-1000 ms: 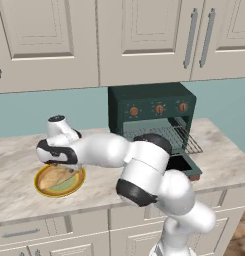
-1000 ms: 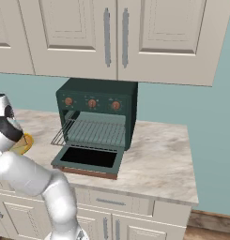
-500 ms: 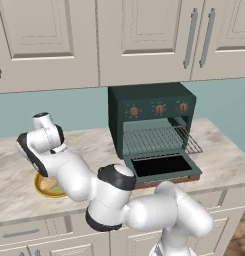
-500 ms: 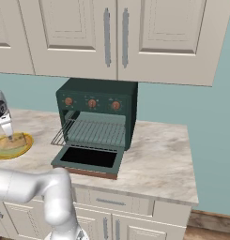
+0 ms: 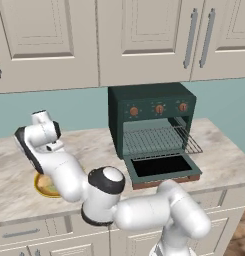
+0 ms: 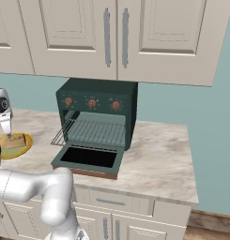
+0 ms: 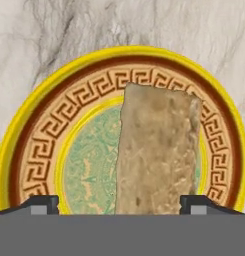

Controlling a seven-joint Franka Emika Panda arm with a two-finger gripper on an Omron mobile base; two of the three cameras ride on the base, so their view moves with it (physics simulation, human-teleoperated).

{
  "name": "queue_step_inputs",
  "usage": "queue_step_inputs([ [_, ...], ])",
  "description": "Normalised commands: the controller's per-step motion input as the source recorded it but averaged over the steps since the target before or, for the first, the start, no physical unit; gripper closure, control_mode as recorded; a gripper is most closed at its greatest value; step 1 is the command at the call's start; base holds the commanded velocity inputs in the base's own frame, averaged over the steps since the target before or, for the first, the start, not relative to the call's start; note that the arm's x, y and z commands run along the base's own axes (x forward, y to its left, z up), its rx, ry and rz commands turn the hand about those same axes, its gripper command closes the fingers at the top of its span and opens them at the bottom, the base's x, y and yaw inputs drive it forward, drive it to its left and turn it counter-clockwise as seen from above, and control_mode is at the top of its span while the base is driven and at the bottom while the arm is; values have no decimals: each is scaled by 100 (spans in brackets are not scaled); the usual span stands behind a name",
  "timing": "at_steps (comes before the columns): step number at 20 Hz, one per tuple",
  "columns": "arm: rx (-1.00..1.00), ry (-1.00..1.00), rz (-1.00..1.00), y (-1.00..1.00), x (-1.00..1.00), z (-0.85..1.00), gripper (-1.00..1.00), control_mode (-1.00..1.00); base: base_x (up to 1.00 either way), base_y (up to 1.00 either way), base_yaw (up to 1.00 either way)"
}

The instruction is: Pull the toaster oven rack outwards. Pick up the baguette from the plate and place it on the toaster oven rack. Close the toaster oven door fully and set the temperature to the lowest setting.

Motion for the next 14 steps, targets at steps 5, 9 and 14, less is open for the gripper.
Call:
queue_step_inputs([
  [5, -10, 7, -17, 0, -81, -18, -100, -100, 0, 0, 0],
  [9, -14, 3, -9, -9, -76, -14, -100, -100, 0, 0, 0],
  [14, -11, -4, 0, -24, -7, -51, -100, -100, 0, 0, 0],
])
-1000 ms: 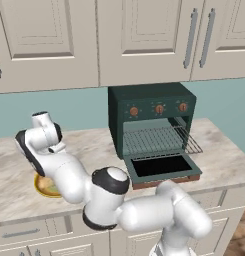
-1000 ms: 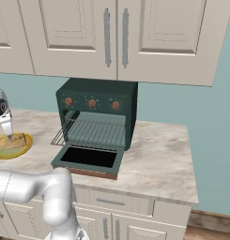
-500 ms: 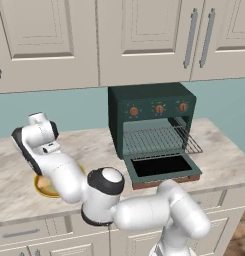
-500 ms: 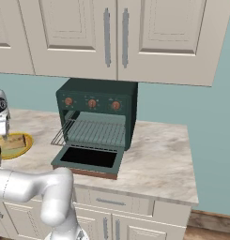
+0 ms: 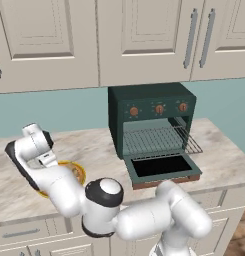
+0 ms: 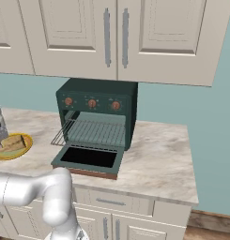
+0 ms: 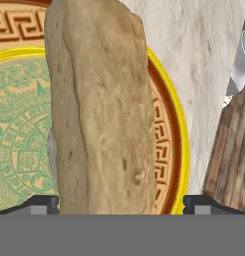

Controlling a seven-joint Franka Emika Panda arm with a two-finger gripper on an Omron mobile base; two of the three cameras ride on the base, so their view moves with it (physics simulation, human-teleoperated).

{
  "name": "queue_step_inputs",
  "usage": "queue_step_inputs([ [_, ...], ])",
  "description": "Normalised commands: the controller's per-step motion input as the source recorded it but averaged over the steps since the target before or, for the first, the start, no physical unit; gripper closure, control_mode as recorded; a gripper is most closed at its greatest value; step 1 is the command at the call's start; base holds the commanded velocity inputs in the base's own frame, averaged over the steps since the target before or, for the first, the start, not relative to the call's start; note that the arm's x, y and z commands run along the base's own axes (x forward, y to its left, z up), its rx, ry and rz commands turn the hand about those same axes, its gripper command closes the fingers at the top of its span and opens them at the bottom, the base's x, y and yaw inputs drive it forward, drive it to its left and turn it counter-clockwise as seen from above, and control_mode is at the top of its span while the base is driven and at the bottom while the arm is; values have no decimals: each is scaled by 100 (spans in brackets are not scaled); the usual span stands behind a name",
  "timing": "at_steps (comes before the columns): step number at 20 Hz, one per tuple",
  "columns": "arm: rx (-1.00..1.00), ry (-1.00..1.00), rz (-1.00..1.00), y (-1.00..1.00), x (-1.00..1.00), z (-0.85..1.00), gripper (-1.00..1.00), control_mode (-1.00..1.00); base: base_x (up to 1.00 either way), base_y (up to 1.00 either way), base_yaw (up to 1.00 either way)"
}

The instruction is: Pull the toaster oven rack outwards. Pick up the baguette from the plate and place it on the toaster oven rack. Close the toaster oven door fully and set the temperature to the lowest setting.

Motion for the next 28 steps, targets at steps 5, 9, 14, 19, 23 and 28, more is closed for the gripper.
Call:
queue_step_inputs([
  [5, -4, -5, 0, -9, 0, -51, -100, -100, 0, 0, 0],
  [9, 0, -1, 4, 0, -1, -41, -100, -100, 0, 0, 0],
  [14, 1, 5, 4, 0, 0, -38, 100, -100, 0, 0, 0],
  [19, 0, 2, 0, 0, -9, -7, 100, -100, 0, 0, 0],
  [23, -3, 0, -9, -9, -49, 31, 100, -100, 0, 0, 0],
  [28, 0, -4, -6, -51, -69, 33, 100, -100, 0, 0, 0],
])
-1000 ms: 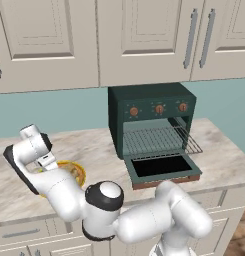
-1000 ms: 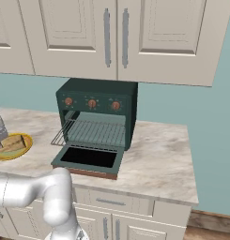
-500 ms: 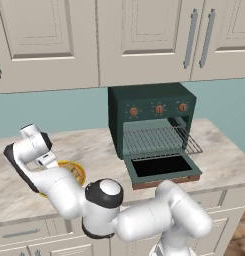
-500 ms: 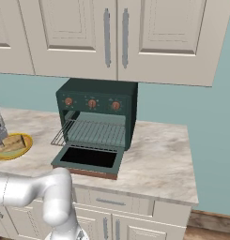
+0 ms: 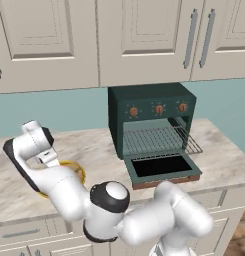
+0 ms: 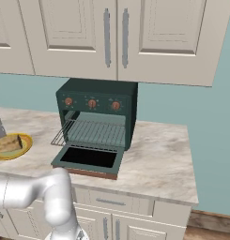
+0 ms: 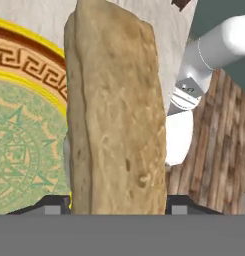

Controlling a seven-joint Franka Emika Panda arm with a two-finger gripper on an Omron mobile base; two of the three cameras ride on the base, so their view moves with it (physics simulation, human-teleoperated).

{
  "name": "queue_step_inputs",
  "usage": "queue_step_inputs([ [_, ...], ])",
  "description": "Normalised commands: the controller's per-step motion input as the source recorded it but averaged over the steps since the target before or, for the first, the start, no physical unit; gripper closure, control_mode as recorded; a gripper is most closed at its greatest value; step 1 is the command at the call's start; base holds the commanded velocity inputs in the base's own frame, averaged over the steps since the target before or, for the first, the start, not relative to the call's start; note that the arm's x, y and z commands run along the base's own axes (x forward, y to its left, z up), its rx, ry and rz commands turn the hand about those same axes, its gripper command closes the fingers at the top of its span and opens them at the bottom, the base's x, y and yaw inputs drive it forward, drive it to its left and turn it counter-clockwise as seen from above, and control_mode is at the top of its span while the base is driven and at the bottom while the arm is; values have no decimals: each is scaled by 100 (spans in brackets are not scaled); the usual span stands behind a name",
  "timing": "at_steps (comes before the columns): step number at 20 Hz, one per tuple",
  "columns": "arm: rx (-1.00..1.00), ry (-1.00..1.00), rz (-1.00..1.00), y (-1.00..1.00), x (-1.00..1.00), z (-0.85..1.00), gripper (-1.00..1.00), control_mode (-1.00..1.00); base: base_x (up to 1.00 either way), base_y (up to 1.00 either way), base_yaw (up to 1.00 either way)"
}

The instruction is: Pull the toaster oven rack outwards. Pick up the baguette from the plate and place it on the toaster oven rack. Close the toaster oven door fully and set the temperature to the lowest setting.

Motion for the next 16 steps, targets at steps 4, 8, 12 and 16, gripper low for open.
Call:
queue_step_inputs([
  [4, 17, -32, 0, -68, -69, 12, 100, -100, 0, 0, 0],
  [8, 15, -45, -5, -85, -41, 75, 100, -100, 0, 0, 0],
  [12, 14, -45, -12, -68, -31, 92, 100, -100, 0, 0, 0],
  [16, 16, -43, -17, -50, -19, 72, 100, -100, 0, 0, 0],
])
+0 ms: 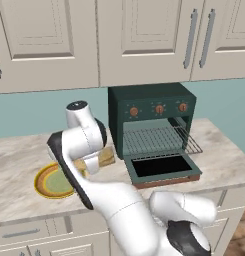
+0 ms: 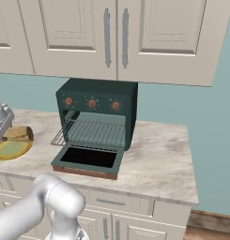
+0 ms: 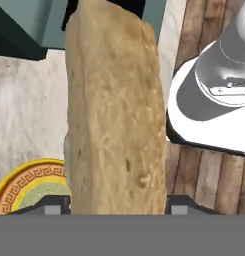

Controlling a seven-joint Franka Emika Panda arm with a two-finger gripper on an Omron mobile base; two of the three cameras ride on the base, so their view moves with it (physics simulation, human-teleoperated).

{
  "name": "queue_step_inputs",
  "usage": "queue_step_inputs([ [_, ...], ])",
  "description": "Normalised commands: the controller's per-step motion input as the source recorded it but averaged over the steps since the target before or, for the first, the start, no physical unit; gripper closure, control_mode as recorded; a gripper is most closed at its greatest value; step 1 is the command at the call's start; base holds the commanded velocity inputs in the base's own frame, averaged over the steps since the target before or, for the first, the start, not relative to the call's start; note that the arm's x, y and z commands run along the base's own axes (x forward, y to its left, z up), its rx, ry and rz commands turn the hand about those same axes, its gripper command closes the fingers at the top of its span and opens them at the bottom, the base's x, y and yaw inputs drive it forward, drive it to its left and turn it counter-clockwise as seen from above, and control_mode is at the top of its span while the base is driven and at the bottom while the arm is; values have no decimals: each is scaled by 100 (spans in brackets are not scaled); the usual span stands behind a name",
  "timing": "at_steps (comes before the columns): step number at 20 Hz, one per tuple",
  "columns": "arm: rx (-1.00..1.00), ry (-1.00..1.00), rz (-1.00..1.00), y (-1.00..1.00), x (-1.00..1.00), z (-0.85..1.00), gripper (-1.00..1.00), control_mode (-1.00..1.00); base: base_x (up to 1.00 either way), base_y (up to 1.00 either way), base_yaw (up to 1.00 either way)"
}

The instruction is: Pull the toaster oven rack outwards. Pick up the baguette from the plate and place it on the toaster oven rack. Close the toaster oven door fully and set the temperature to the lowest setting.

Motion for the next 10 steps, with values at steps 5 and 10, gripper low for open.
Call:
queue_step_inputs([
  [5, 0, -38, -7, -63, 0, 60, 100, -100, 0, 0, 0],
  [10, -1, -18, -6, -66, -3, 67, 100, -100, 0, 0, 0],
])
